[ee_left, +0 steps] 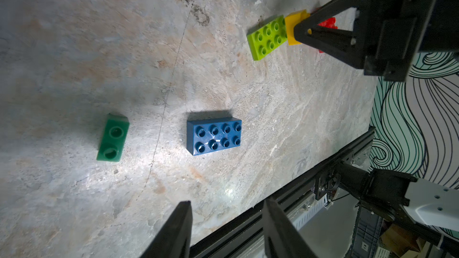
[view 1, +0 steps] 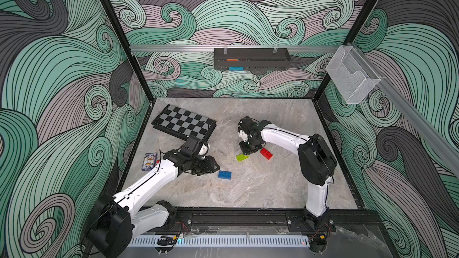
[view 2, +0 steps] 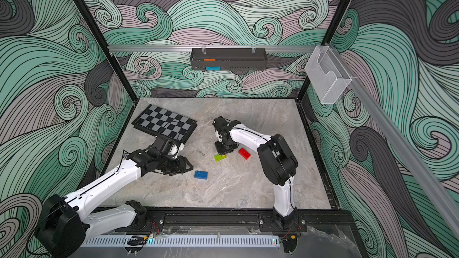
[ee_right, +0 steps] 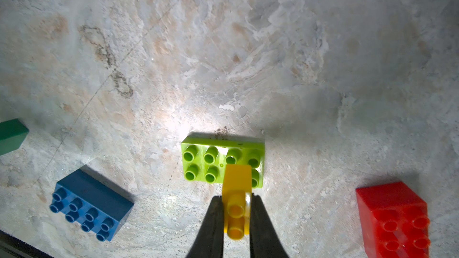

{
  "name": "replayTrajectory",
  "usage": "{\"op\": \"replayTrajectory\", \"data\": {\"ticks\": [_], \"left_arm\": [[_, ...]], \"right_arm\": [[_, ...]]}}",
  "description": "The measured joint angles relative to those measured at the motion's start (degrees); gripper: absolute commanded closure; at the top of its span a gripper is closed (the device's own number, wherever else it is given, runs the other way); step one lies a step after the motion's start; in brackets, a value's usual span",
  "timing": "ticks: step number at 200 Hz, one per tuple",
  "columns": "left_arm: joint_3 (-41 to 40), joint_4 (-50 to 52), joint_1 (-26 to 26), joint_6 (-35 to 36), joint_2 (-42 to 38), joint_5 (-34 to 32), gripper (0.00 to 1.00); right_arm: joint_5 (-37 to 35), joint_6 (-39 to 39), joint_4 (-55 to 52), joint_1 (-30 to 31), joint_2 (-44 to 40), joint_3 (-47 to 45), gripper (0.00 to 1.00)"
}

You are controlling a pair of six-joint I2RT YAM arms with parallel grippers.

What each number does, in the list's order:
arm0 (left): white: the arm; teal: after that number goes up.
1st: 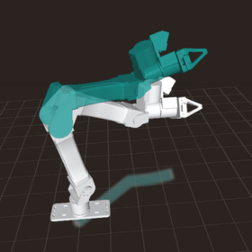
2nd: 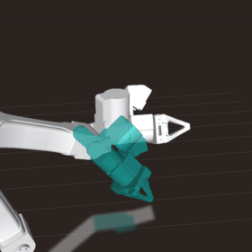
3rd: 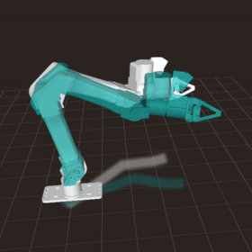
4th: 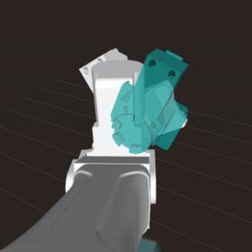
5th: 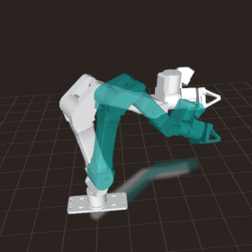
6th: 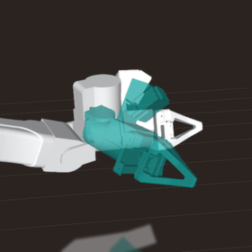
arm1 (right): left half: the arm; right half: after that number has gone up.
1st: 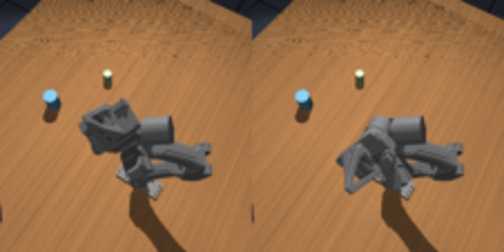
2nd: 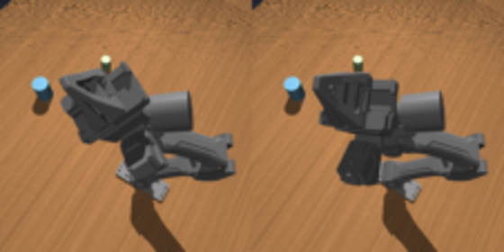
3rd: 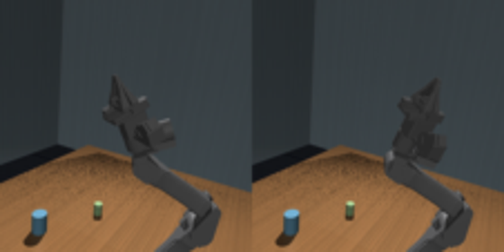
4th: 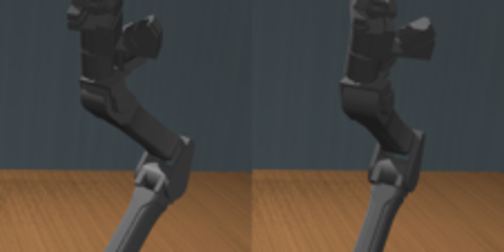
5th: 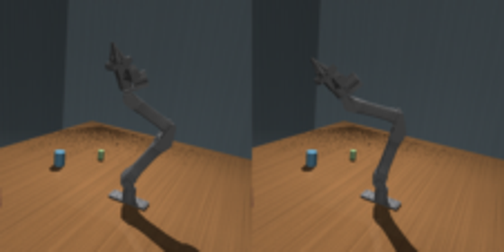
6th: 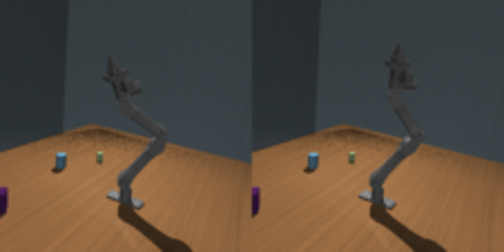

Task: Assemble the number 5 with lego
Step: Assemble the lego brick with the lego brick.

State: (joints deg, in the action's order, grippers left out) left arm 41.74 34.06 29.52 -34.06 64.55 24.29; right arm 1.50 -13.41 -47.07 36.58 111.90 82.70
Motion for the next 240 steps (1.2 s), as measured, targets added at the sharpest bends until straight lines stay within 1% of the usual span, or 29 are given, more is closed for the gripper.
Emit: {"op": "replayTrajectory", "data": {"ticks": [82, 240], "left_arm": [[0.7, -0.8, 2.1, 1.4, 0.2, 1.3, 0.50], [1.0, -0.9, 2.6, 1.7, 0.6, 0.9, 0.50]], "right_arm": [[-0.9, 1.1, -1.4, -0.8, 2.1, 1.8, 0.89], [0.2, 1.2, -2.3, -1.6, 3.6, 2.5, 0.88]]}}
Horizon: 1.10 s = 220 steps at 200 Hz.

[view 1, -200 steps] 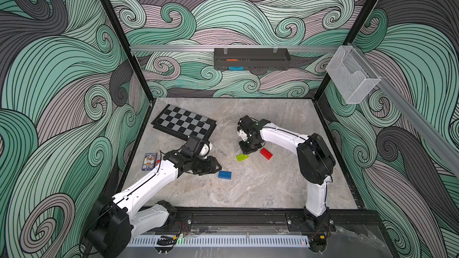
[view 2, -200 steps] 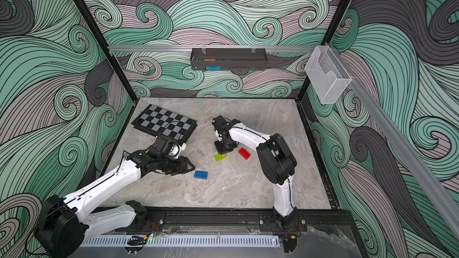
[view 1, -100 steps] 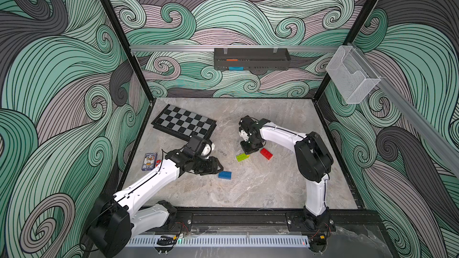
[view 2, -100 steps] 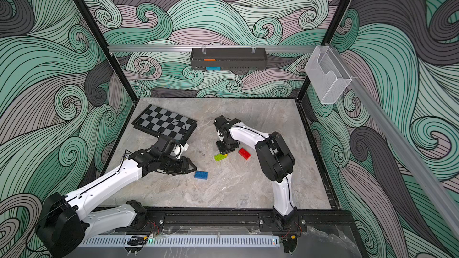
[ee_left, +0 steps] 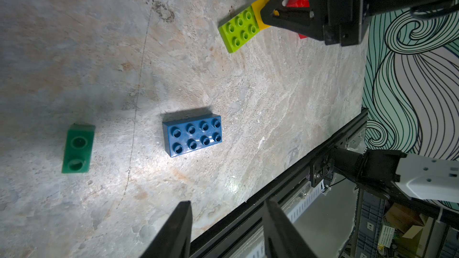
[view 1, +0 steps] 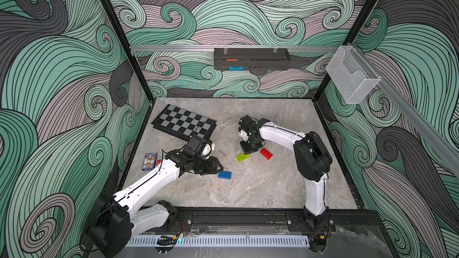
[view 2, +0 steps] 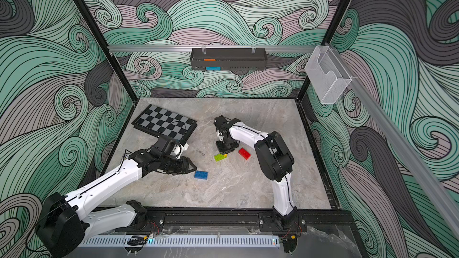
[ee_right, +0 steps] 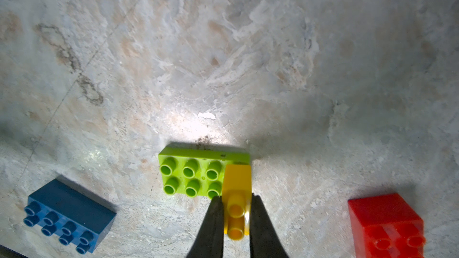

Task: Assemble the number 5 with lego
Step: Assemble the lego brick with the lego brick.

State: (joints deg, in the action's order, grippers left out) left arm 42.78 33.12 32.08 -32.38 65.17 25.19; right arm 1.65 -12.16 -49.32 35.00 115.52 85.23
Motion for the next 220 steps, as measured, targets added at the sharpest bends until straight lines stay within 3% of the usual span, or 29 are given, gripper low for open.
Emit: {"op": "replayTrajectory", "data": {"ticks": [127, 220], "left_arm": [[0.0, -0.5, 0.0, 0.0, 0.0, -0.5, 0.51], [0.0, -0.8, 0.2, 0.0, 0.0, -0.8, 0.51]], "right_arm": [[-0.3, -2.1, -1.2, 0.1, 0.9, 1.0, 0.88], [-6.2, -1.7, -1.1, 3.1, 0.8, 1.2, 0.89]]}}
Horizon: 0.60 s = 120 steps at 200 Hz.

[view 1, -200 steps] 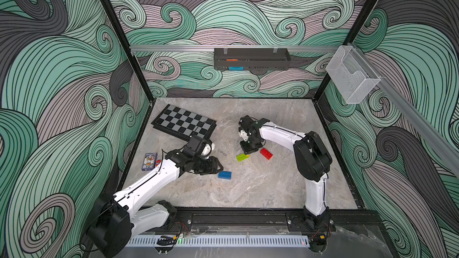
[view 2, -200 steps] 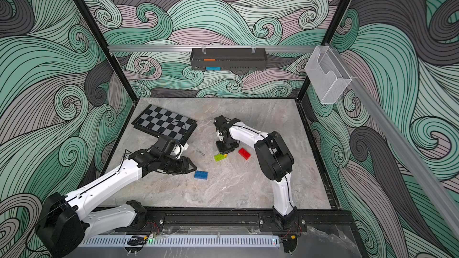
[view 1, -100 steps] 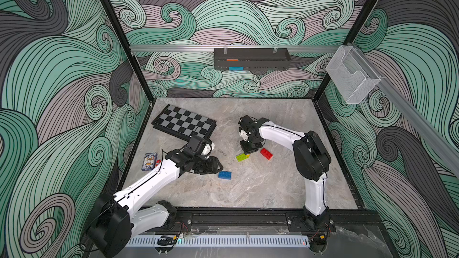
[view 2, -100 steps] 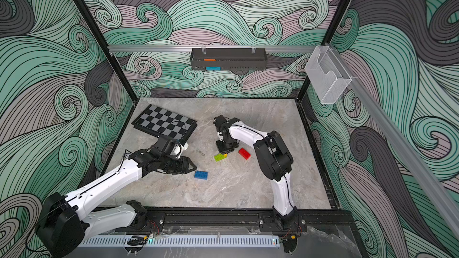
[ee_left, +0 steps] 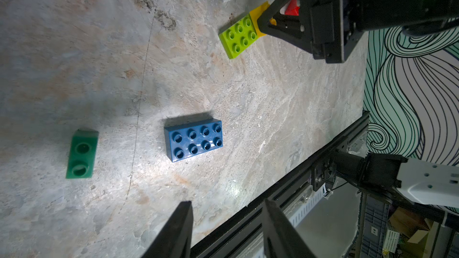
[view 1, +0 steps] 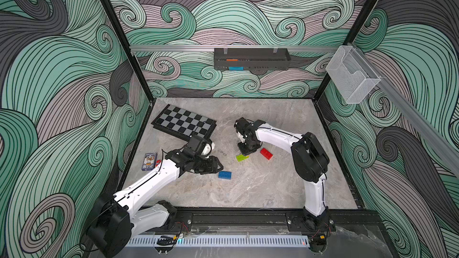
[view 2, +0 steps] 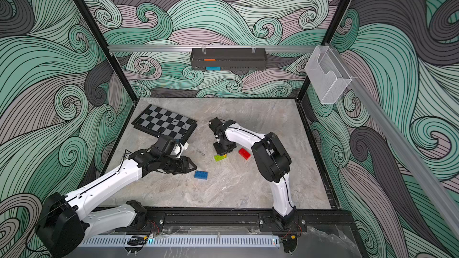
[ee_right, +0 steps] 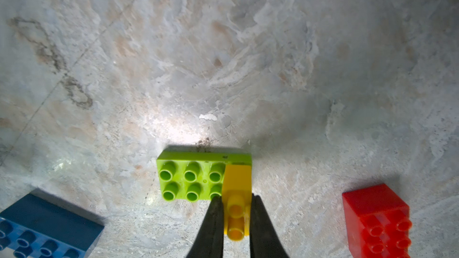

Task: Assemble the number 5 with lego
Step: Assemble the lego brick with the lego brick.

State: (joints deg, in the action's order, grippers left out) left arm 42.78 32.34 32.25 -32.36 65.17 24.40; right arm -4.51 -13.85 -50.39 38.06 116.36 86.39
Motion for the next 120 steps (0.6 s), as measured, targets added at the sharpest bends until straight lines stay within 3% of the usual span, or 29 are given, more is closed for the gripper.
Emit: {"op": "replayTrajectory", "data": {"ticks": [120], "left_arm": [[0.0, 0.0, 0.2, 0.0, 0.0, -0.4, 0.51]], "right_arm": [[1.9, -0.4, 1.3, -1.4, -1.2, -1.8, 0.89]]}}
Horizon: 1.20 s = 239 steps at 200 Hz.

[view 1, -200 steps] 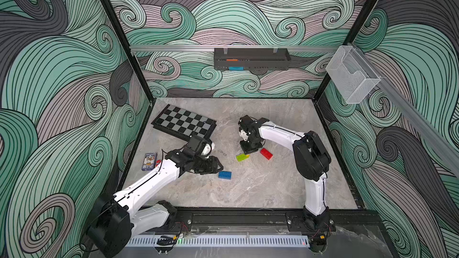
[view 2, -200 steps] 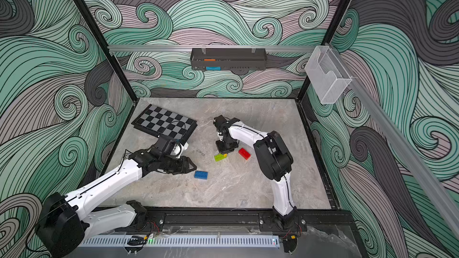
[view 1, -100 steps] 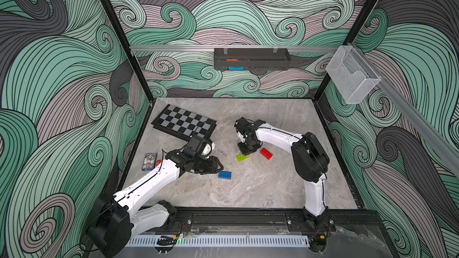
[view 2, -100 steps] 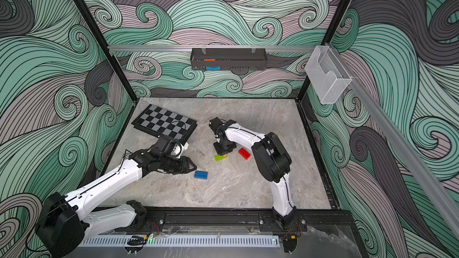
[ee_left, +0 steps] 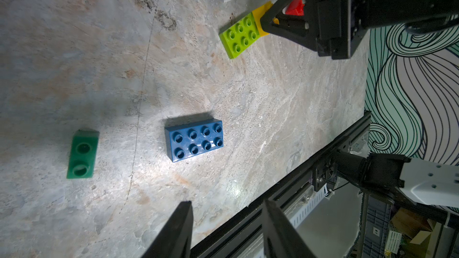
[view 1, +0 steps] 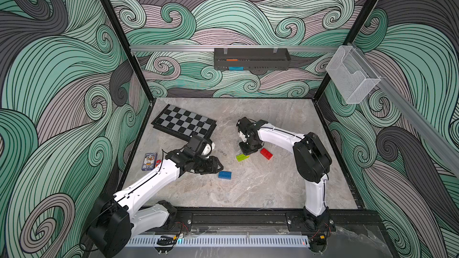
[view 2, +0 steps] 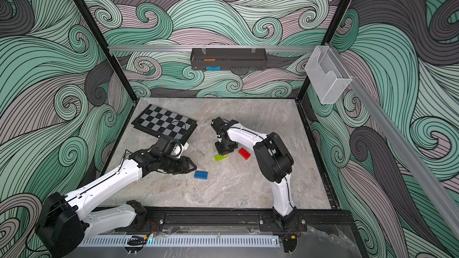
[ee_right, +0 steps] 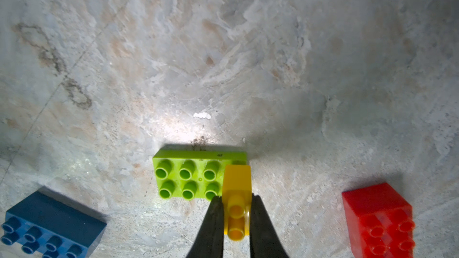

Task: Assemble the number 5 with lego
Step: Assemble the lego brick with the lego brick.

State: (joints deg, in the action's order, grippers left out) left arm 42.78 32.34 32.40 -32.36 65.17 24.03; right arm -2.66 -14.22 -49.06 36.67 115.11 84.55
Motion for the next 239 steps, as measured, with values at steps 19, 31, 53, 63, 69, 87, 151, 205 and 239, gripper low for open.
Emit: {"op": "replayTrajectory", "data": {"ticks": [19, 31, 53, 63, 69, 87, 151, 205, 239], "left_arm": [[0.0, 0.0, 0.0, 0.0, 0.0, 0.0, 0.51], [0.0, 0.0, 0.0, 0.0, 0.0, 0.0, 0.51], [0.0, 0.0, 0.0, 0.0, 0.0, 0.0, 0.51], [0.0, 0.0, 0.0, 0.0, 0.0, -0.1, 0.51], [0.0, 0.0, 0.0, 0.0, 0.0, -0.1, 0.51], [0.0, 0.0, 0.0, 0.0, 0.0, -0.1, 0.51], [0.0, 0.0, 0.4, 0.0, 0.0, -0.5, 0.51], [0.0, 0.0, 0.4, 0.0, 0.7, -0.5, 0.51], [0.0, 0.0, 0.4, 0.0, 0.7, -0.5, 0.51]], "right_arm": [[0.7, 0.0, 0.2, -0.1, -0.1, -0.2, 0.89], [1.1, 0.0, 0.2, -0.2, -0.1, -0.2, 0.89], [2.0, 0.1, 0.3, -0.4, -0.1, -0.3, 0.89], [2.1, 0.1, 0.6, -0.3, 0.0, -0.5, 0.89], [2.1, 0.1, 0.7, -0.3, 0.1, -0.5, 0.89], [2.3, 0.1, 0.7, -0.4, 0.1, -0.5, 0.89], [0.5, 0.8, -0.3, 0.4, 1.3, 0.6, 0.93], [-1.7, 0.3, -1.5, 1.5, 2.3, 1.4, 0.96], [-1.9, -0.4, -0.2, 1.7, 1.1, 0.2, 0.95]]}}
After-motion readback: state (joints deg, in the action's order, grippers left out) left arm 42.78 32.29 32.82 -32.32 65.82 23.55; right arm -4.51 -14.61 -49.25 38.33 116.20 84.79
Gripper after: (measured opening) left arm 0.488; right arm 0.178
